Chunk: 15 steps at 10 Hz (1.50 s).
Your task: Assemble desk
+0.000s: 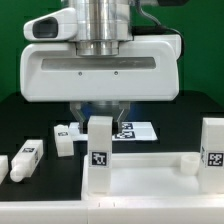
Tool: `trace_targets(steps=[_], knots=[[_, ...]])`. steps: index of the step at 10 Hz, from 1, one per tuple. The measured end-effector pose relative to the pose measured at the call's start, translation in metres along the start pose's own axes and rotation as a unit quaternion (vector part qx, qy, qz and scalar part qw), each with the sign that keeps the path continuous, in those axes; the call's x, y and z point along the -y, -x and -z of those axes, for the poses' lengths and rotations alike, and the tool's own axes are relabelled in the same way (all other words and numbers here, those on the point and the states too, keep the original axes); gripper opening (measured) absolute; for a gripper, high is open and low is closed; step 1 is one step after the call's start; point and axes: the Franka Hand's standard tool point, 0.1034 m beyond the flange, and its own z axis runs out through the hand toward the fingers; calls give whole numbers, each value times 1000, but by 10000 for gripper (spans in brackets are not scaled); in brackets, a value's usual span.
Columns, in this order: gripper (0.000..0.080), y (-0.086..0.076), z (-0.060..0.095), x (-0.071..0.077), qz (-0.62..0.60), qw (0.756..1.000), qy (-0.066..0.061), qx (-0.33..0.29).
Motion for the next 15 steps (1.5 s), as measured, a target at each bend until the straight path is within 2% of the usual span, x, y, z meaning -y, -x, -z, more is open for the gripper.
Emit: trace_targets(steps=[1, 4, 5, 6, 7, 8, 9, 10, 11, 12, 13, 14, 15], knots=[[285, 0, -1, -1, -70, 998, -1, -4], [285, 0, -1, -2, -152, 988, -2, -4], [285, 0, 0, -3, -248, 969, -2, 3], [285, -2, 2, -4, -358, 934, -1, 11], [285, 0, 0, -3, -464, 886, -10, 18], [285, 1, -2, -1, -566, 824, -17, 28], [285, 1, -2, 0, -593, 804, -20, 31], [285, 1, -2, 0, -581, 813, -20, 31], [387, 2, -2, 1, -565, 824, -20, 30], [559, 6, -2, 6, -517, 856, -5, 36], [559, 5, 0, 7, -419, 907, -8, 39], [630, 7, 0, 6, -326, 944, -10, 48], [646, 8, 1, 7, -272, 961, -12, 52]])
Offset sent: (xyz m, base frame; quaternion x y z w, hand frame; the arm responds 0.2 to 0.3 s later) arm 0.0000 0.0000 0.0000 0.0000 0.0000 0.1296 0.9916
